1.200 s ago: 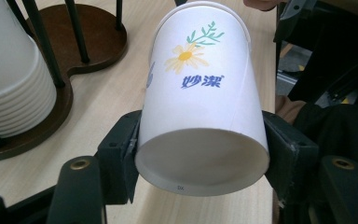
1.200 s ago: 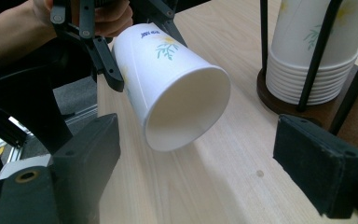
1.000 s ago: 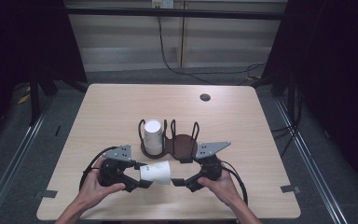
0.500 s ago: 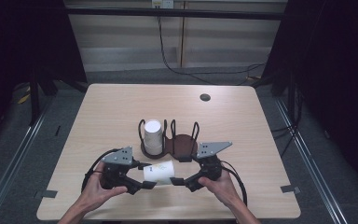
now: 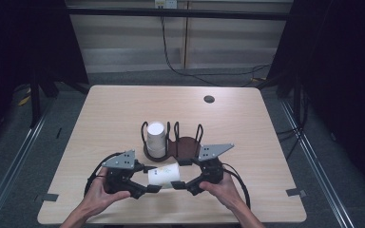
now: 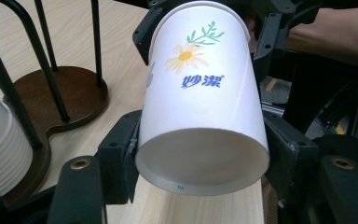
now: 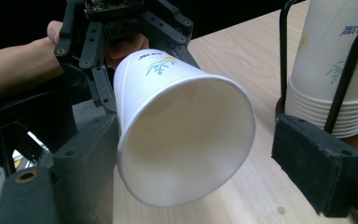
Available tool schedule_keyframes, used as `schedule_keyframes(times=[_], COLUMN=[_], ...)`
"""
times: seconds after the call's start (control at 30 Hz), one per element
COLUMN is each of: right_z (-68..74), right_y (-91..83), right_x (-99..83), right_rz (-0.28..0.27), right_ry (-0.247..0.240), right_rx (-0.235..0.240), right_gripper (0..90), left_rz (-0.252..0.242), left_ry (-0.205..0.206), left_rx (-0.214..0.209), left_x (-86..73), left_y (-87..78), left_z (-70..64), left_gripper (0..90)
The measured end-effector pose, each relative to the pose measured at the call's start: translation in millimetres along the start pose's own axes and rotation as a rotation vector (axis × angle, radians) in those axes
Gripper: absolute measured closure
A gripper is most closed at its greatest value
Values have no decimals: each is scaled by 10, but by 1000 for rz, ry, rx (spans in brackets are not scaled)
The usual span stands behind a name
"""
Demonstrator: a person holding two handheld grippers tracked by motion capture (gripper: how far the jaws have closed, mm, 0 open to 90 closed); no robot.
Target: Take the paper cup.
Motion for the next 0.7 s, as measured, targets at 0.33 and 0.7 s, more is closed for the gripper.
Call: schedule_keyframes(times=[0.33,0.7], right_z=[-1,10], right_y=[24,55], right_x=[4,-4], right_rz=[-10,-8], right_ry=[7,9], right_rx=[36,70], right_gripper=[196,222], left_rz=[2,-10], left_ry=[-9,-14], left_rx=[-15,-40], left_x=[-6,-24], left_y=[13,25], left_z=[-6,-4], left_gripper=[369,369])
Point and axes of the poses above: each handheld gripper's, and its own axes: y roughly forward along the jaws, x roughly out of its top, z roughly to its left, the point moved 4 cm from there along y, roughly forward along the jaws, and after that the axes turned 1 degree about z, right-handed, at the moved point
